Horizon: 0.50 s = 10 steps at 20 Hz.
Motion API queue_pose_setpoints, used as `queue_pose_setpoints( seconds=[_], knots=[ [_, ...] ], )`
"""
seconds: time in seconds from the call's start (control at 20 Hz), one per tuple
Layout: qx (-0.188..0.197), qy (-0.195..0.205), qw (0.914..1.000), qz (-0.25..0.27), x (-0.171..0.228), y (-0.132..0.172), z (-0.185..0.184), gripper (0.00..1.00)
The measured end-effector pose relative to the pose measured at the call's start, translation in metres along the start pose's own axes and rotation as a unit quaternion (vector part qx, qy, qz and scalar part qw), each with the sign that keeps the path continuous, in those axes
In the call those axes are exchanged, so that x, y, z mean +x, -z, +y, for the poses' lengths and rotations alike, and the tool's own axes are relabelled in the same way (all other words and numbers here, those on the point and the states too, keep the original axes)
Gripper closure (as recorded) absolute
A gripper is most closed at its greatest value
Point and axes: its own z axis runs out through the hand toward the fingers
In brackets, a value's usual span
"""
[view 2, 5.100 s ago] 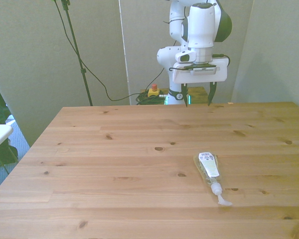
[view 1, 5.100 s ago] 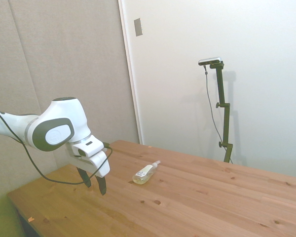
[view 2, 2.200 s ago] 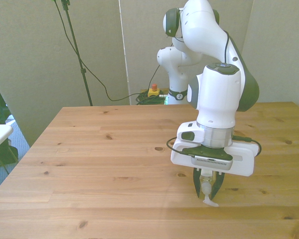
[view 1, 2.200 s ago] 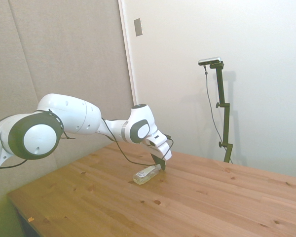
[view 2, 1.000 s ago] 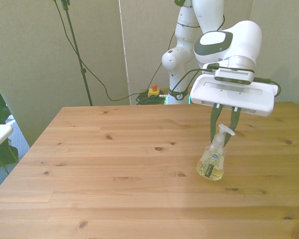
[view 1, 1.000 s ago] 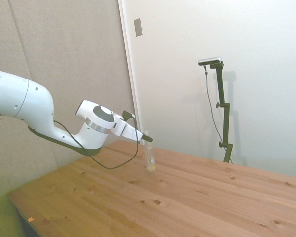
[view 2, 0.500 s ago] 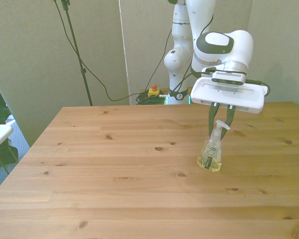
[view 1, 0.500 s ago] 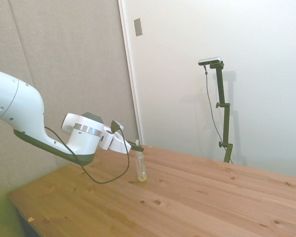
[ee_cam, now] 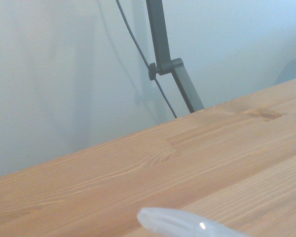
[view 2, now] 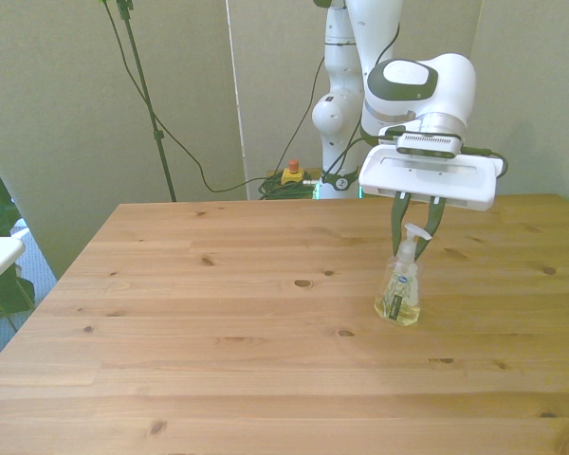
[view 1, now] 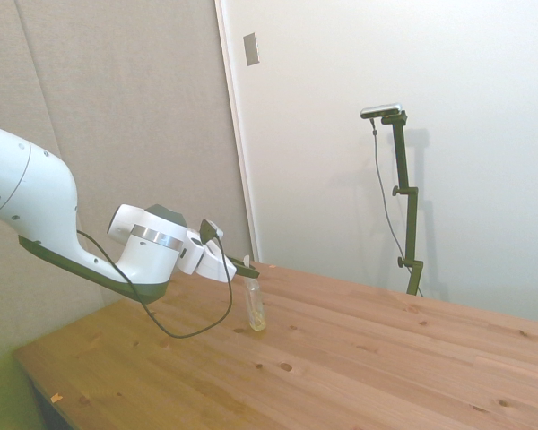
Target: Stand the sanitizer
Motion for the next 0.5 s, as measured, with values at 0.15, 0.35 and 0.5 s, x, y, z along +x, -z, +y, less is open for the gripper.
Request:
queue_pose_setpoints(
  seconds=[0.15, 0.35, 0.5],
  knots=[
    [-0.006, 0.006, 0.9999, -0.006, -0.003, 0.001, 0.000, 0.00],
    [-0.020, 0.017, 0.9992, -0.029, -0.006, 0.007, -0.005, 0.00],
    [-0.045, 0.030, 0.9964, -0.066, -0.009, 0.013, -0.004, 0.00]
  ],
)
